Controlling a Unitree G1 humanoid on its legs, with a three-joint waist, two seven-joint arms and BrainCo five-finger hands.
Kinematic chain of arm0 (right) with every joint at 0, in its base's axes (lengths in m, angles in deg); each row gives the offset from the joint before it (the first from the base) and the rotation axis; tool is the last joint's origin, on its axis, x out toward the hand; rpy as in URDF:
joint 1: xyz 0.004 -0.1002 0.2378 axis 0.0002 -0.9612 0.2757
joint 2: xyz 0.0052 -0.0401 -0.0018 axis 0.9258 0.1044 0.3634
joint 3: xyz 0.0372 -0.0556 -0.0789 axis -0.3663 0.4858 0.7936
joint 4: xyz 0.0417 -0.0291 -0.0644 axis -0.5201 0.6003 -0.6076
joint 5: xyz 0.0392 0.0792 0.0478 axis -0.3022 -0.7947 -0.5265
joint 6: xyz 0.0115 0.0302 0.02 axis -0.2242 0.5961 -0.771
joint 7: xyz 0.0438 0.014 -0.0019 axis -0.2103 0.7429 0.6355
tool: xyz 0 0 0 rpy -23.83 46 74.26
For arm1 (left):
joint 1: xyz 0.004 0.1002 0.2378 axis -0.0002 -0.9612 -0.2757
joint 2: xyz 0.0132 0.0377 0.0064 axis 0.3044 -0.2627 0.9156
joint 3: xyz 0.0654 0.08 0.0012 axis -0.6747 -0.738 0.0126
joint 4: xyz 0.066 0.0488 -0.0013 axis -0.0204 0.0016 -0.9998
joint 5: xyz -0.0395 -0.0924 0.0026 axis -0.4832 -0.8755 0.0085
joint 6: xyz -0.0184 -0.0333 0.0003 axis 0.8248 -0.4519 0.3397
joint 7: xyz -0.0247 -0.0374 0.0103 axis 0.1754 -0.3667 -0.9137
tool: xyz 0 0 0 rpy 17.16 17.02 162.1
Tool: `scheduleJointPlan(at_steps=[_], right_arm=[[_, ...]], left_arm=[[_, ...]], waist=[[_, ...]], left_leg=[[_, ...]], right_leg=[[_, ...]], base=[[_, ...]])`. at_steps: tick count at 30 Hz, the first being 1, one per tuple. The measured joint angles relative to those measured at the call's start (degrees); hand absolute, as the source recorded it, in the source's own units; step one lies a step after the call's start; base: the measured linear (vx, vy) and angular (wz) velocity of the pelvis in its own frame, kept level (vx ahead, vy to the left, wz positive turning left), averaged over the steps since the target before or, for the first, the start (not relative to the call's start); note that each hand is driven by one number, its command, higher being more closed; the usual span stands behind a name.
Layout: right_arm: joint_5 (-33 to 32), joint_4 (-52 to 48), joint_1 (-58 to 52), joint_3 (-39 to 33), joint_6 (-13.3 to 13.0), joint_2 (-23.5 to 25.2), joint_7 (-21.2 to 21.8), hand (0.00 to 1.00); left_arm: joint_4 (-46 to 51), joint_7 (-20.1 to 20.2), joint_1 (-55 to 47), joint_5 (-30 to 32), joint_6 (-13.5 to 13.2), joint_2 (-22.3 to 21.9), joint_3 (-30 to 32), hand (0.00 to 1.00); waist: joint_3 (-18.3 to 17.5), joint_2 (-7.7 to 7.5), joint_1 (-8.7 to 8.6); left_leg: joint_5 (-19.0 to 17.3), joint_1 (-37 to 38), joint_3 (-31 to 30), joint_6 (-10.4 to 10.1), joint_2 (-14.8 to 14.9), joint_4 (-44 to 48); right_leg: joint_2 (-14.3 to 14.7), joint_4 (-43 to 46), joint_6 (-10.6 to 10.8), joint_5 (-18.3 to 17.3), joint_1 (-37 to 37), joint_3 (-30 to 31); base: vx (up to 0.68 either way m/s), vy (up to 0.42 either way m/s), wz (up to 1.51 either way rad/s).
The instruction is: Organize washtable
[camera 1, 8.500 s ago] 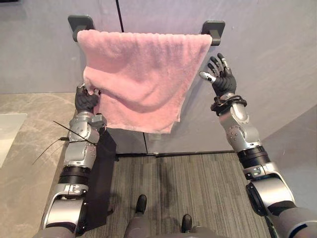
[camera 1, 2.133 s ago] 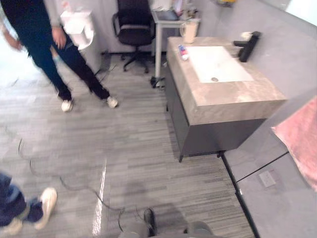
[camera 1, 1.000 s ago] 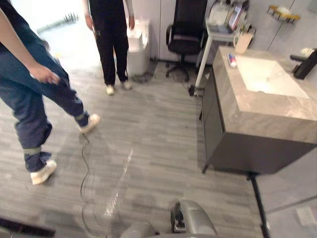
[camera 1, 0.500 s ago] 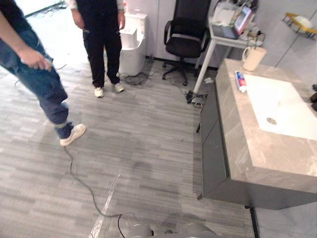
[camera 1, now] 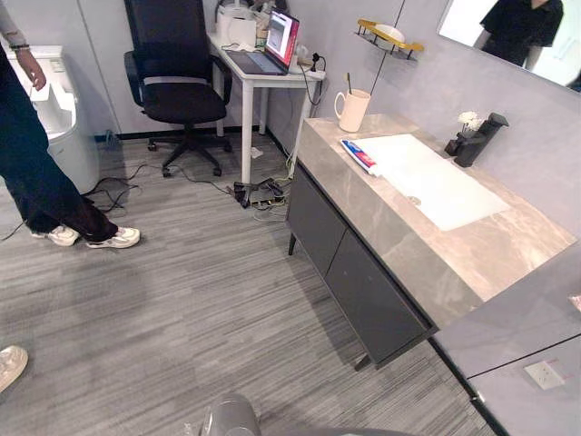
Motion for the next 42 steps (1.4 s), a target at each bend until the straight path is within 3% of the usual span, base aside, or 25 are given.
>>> scheduleJointPlan(at_steps=[2, 3, 8, 10, 12, 13, 14, 17, 26, 29, 31, 32, 33, 35, 37, 39, 40, 41, 42], right_arm=[[0.0, -0.3, 0.0, -1.2, 0.0, 0.0, 0.9, 0.00], [0.1, -0.9, -0.7, -1.6, -0.2, 0.0, 1.3, 0.00], [1.0, -0.9, -0.8, -1.5, -0.8, 0.0, 2.1, 0.00], [1.0, -0.3, -0.4, -0.9, -0.9, -1.0, 2.2, 0.00], [1.2, -0.1, -0.4, -0.9, -1.0, -1.3, 2.2, 0.00], [1.6, -0.1, -0.4, -0.8, -1.0, -1.4, 2.2, 0.00], [1.6, -0.1, -0.4, 0.3, -1.0, -2.0, 2.3, 0.00], [2.3, -0.1, -0.3, 3.4, -1.0, -3.5, 2.2, 0.00], [1.2, 0.0, -0.8, 3.5, -1.0, -3.4, 2.1, 0.00], [0.1, -0.1, -1.2, 3.4, -1.0, -3.3, 2.2, 0.00], [-0.2, 0.0, -1.1, 3.4, -1.0, -3.5, 2.2, 0.00], [-0.2, 0.1, -1.2, 3.4, -1.0, -3.8, 2.2, 0.00], [-0.1, 0.2, -1.2, 3.5, -1.0, -3.9, 2.2, 0.00], [0.5, 0.0, -1.1, 3.5, -0.9, -4.2, 2.1, 0.00], [0.9, 0.0, -1.2, 4.1, -0.8, -4.2, 2.1, 0.00], [1.1, 0.0, -1.0, 5.4, -0.6, -4.2, 2.0, 0.00], [1.2, 0.0, -0.9, 5.7, -0.5, -4.1, 2.0, 0.00], [1.5, 0.0, -0.6, 5.5, -0.4, -4.1, 2.0, 0.00], [1.6, 0.7, 0.4, 3.7, -0.3, -3.8, 2.1, 0.00]], left_arm=[[-0.7, 0.2, 0.4, 2.5, 0.1, 0.5, -0.5, 0.00], [-0.9, 0.3, 0.5, 4.7, 0.3, 0.5, -0.8, 0.00], [-1.0, 0.3, -0.3, 7.0, 0.4, 0.4, -1.1, 0.00], [-1.9, 0.4, -0.2, 7.0, 0.5, 0.2, -1.1, 0.00], [-2.4, 0.4, -0.2, 7.2, 1.0, 0.2, -0.8, 0.00], [-2.5, 0.4, -0.1, 7.5, 1.2, 0.1, -0.7, 0.00], [-3.0, 0.4, 0.2, 8.2, 1.3, 0.0, -0.4, 0.00], [-3.0, 0.3, 0.4, 8.6, 1.7, -1.0, 1.5, 0.00], [-2.6, 0.5, 0.4, 6.5, 2.2, -1.2, 2.3, 0.00], [-1.9, 1.6, 0.4, 7.4, 2.4, -1.3, 3.1, 0.00], [-1.8, 1.7, 0.2, 7.6, 2.5, -1.4, 3.7, 0.00], [-1.2, 1.8, 0.2, 7.4, 2.5, -1.8, 3.7, 0.00], [-0.7, 1.8, -0.2, 7.0, 2.5, -2.0, 3.7, 0.00], [0.6, 1.3, -1.0, 4.1, 2.3, -2.8, 4.6, 0.00], [1.1, 1.2, -1.3, 2.1, 2.3, -2.9, 4.6, 0.00], [2.2, 0.6, -2.1, 0.5, 2.1, -3.0, 4.6, 0.00], [2.2, -0.2, -2.5, -0.7, 1.7, -3.0, 4.7, 0.00], [1.9, -0.4, -2.8, -1.5, 1.4, -3.0, 4.8, 0.00], [1.1, -0.6, -3.5, -1.6, 1.2, -2.9, 5.9, 0.00]], waist=[[-0.1, 0.58, -0.97], [-0.1, 1.55, -1.37], [-0.1, 1.73, -1.03], [-0.8, 2.66, -0.92], [-1.6, 3.06, -0.91], [-2.0, 2.47, -0.93], [-1.9, 3.01, -0.95], [-1.8, 3.71, -0.80], [-1.7, 3.91, -0.89], [-1.5, 4.09, -0.97], [-1.1, 4.01, -0.93], [-0.9, 4.22, -0.76], [-0.9, 4.32, -0.52], [-1.1, 4.02, 0.39], [-1.1, 3.64, 0.76], [-1.2, 2.73, 0.91], [-1.1, 2.34, 0.97], [-1.1, 2.20, 1.05], [-1.1, 2.09, 2.12]], left_leg=[[0.9, 2.6, 1.8, 1.9, -1.4, -3.1], [2.2, 5.3, 3.1, 4.0, -1.9, -6.9], [4.6, 10.1, 5.7, 5.4, -2.6, -14.3], [4.9, 9.5, 5.9, 5.0, -2.8, -14.9], [5.5, 9.0, 5.7, 4.0, -2.8, -15.8], [5.9, 8.9, 5.4, 3.4, -2.6, -16.1], [6.1, 8.9, 4.1, 3.1, -2.3, -16.3], [6.3, 8.9, 2.8, 2.7, -1.8, -16.4], [6.3, 7.9, 0.4, 2.4, -3.2, -16.2], [5.6, 7.8, 0.7, 2.3, -3.2, -13.3], [5.5, 4.8, -0.5, 1.1, -3.5, -4.1], [6.8, 1.8, -2.9, -1.1, -3.9, 3.1], [7.3, 1.1, -3.3, -1.3, -3.9, 5.8], [5.7, -1.3, -4.0, 1.3, -2.5, 12.4], [3.8, -1.8, -5.3, 3.9, 0.9, 10.4], [3.3, -1.7, -6.8, 4.0, 4.8, 6.0], [3.0, -1.6, -8.7, 3.4, 6.7, 2.8], [-0.8, -1.0, -9.9, -2.0, 7.0, 1.2], [-4.9, -0.7, -6.3, -3.9, 4.3, 3.3]], right_leg=[[-0.5, 4.0, -1.8, 6.6, -2.6, -1.8], [0.4, 6.8, -0.8, 9.3, -4.4, -4.6], [5.1, 2.8, 1.0, 3.0, -6.5, -15.5], [6.6, -3.8, 0.0, 2.2, -5.8, -18.4], [6.4, -8.9, 0.2, 1.8, -4.4, -18.7], [6.2, -10.0, 1.0, 1.3, -3.8, -19.0], [6.6, -10.2, 0.9, 1.1, -3.8, -20.0], [7.1, -10.2, 0.5, 0.5, -3.5, -21.7], [6.0, -10.1, 0.7, -0.8, -2.8, -24.6], [6.3, -5.1, 0.3, -3.9, -4.1, -24.0], [6.3, -1.2, 0.1, -6.1, -5.0, -22.8], [6.7, 1.2, 0.1, -7.4, -5.4, -21.8], [6.7, 2.3, 0.3, -8.1, -5.6, -21.0], [6.7, 3.4, 0.7, -9.0, -5.7, -18.3], [6.3, 3.4, 1.6, -9.5, -6.5, -16.1], [4.9, 3.4, 3.3, -10.5, -7.5, -13.0], [3.7, 3.3, 4.8, -11.4, -8.3, -10.4], [2.2, 2.0, 5.8, -11.9, -8.9, -6.9], [0.0, -2.0, 5.8, -11.8, -8.5, -1.8]], base=[[0.02, 0.432, -0.14], [0.01, 0.331, 0.00], [-0.02, 0.120, -0.18], [0.04, -0.070, -0.18], [0.07, -0.094, -0.07], [0.07, -0.126, 0.02], [0.05, -0.138, 0.09], [-0.05, -0.113, 0.19], [-0.04, -0.012, 0.17], [0.02, 0.008, -0.05], [0.03, 0.052, -0.18], [0.01, 0.049, -0.30], [0.02, 0.085, -0.55], [0.01, 0.189, -0.66], [0.02, 0.296, -0.64], [0.07, 0.542, -0.64], [0.09, 0.573, -0.66], [0.10, 0.683, -1.07], [0.12, 0.697, -1.21]])
